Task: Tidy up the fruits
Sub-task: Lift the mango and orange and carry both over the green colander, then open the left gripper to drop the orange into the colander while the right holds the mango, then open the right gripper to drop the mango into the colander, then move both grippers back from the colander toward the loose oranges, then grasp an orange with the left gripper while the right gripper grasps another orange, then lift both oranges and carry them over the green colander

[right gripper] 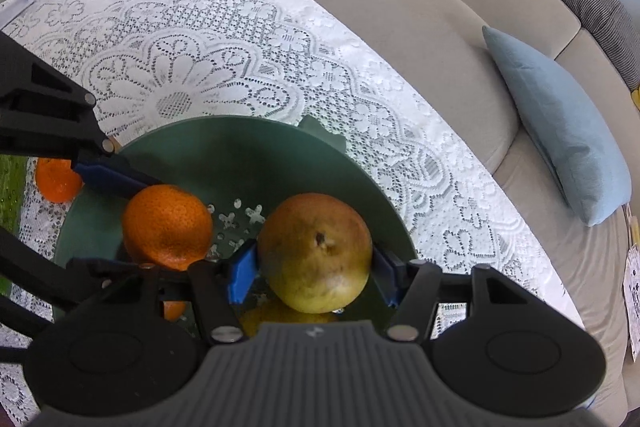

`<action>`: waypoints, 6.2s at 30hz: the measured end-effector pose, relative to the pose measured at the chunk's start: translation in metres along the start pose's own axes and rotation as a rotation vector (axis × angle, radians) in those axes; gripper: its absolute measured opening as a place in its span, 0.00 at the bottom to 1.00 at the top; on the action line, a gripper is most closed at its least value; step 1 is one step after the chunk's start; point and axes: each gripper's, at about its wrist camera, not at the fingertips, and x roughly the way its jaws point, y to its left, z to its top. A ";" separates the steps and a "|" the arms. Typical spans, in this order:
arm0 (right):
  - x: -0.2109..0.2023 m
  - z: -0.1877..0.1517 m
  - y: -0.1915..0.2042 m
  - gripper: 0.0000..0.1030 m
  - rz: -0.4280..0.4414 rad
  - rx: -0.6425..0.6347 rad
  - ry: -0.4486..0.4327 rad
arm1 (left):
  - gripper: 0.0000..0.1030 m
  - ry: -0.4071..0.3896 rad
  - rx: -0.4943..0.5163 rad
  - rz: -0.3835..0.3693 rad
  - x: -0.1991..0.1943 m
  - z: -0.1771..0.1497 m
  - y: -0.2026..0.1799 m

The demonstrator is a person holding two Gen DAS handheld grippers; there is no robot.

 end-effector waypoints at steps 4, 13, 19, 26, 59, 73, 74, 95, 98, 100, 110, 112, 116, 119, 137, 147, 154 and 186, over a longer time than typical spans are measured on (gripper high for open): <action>-0.003 -0.002 -0.003 0.56 0.002 0.029 -0.003 | 0.47 -0.011 0.000 0.001 0.000 0.000 -0.001; -0.007 -0.007 -0.008 0.56 0.022 0.084 -0.012 | 0.53 -0.039 -0.057 -0.029 -0.012 -0.002 0.007; -0.004 -0.006 -0.011 0.56 0.046 0.117 -0.020 | 0.54 -0.092 -0.094 -0.025 -0.037 -0.005 0.017; -0.011 -0.002 0.003 0.56 0.102 0.118 -0.049 | 0.55 -0.124 -0.204 0.039 -0.054 -0.006 0.038; 0.002 0.003 0.030 0.66 0.140 0.170 -0.017 | 0.56 -0.074 -0.289 0.126 -0.063 -0.044 0.063; -0.045 0.002 0.048 0.73 0.077 0.214 -0.145 | 0.59 -0.129 -0.262 0.167 -0.086 -0.053 0.064; -0.050 0.001 0.052 0.74 0.069 0.214 -0.159 | 0.59 -0.136 -0.258 0.173 -0.088 -0.054 0.064; -0.095 -0.044 0.136 0.79 -0.055 0.393 -0.411 | 0.60 -0.189 -0.227 0.186 -0.102 -0.087 0.074; -0.095 -0.049 0.146 0.79 -0.079 0.424 -0.432 | 0.60 -0.197 -0.238 0.173 -0.102 -0.095 0.079; -0.094 -0.053 0.155 0.79 -0.096 0.432 -0.445 | 0.60 -0.201 -0.243 0.161 -0.102 -0.100 0.081; -0.073 -0.061 0.189 0.45 -0.115 0.401 -0.457 | 0.55 -0.200 -0.226 0.060 -0.091 -0.113 0.085; -0.062 -0.062 0.190 0.40 -0.128 0.405 -0.426 | 0.54 -0.198 -0.212 0.042 -0.085 -0.114 0.083; -0.044 -0.068 0.184 0.36 -0.125 0.460 -0.377 | 0.54 -0.182 -0.208 0.034 -0.073 -0.113 0.079; -0.036 -0.070 0.183 0.36 -0.125 0.474 -0.362 | 0.54 -0.165 -0.209 0.036 -0.063 -0.112 0.076; -0.020 -0.073 0.162 0.37 -0.070 0.625 -0.380 | 0.52 -0.144 -0.262 0.010 -0.034 -0.106 0.081; -0.020 -0.070 0.152 0.42 -0.022 0.724 -0.390 | 0.49 -0.201 -0.329 0.043 -0.052 -0.108 0.093; -0.015 -0.062 0.148 0.43 -0.014 0.870 -0.373 | 0.49 -0.250 -0.344 0.103 -0.065 -0.107 0.100; -0.030 -0.051 0.175 0.31 -0.103 0.752 -0.459 | 0.49 -0.201 -0.365 0.139 -0.069 -0.112 0.104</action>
